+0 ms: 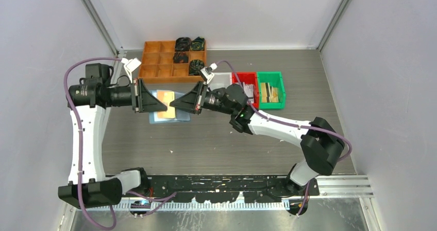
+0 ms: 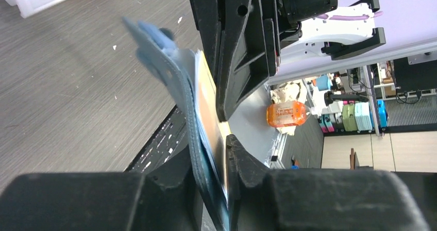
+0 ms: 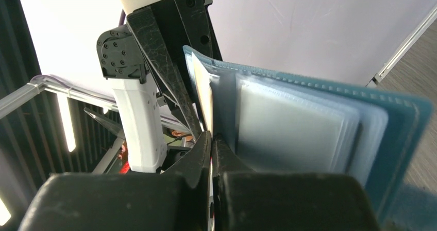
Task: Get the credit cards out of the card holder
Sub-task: Remove the credit card from the card holder.
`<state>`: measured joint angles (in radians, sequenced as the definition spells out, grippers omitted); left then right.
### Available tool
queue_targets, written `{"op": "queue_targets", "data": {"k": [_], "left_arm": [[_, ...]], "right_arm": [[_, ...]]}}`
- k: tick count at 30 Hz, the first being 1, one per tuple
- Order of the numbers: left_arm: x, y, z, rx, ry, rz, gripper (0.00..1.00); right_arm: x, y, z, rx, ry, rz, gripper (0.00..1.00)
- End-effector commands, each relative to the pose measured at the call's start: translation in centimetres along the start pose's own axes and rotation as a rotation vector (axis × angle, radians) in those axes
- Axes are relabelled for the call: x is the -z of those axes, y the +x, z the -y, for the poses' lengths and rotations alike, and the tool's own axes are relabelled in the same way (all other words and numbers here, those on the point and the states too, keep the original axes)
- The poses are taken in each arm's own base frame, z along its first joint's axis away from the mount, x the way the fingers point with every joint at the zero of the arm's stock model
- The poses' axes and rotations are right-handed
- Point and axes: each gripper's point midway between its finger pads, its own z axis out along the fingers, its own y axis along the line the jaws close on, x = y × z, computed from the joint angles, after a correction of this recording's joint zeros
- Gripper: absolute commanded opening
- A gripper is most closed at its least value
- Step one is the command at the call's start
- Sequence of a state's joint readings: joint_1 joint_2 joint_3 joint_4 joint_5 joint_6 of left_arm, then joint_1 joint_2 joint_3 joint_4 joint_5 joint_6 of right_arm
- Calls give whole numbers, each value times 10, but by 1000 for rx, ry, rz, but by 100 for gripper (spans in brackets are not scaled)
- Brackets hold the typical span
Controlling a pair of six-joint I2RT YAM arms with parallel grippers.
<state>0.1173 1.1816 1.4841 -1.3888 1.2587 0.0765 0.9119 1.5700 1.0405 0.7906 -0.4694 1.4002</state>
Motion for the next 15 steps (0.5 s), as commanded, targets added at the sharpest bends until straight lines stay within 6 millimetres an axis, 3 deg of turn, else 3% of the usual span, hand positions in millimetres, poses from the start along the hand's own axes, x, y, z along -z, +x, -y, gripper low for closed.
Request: {"op": "queue_targets", "data": {"k": [1, 7, 12, 14, 15], "left_arm": [[5, -2, 37, -61, 123, 42, 22], [5, -4, 41, -33, 168, 49, 24], [4, -8, 39, -40, 158, 66, 3], [3, -10, 35, -47, 140, 74, 0], [3, -10, 33, -48, 131, 76, 0]], "right_arm": [[8, -14, 8, 27, 50, 73, 1], [12, -15, 12, 35, 64, 80, 1], [13, -14, 9, 46, 54, 76, 1], [12, -13, 6, 50, 44, 70, 2], [10, -13, 4, 48, 44, 68, 7]]}}
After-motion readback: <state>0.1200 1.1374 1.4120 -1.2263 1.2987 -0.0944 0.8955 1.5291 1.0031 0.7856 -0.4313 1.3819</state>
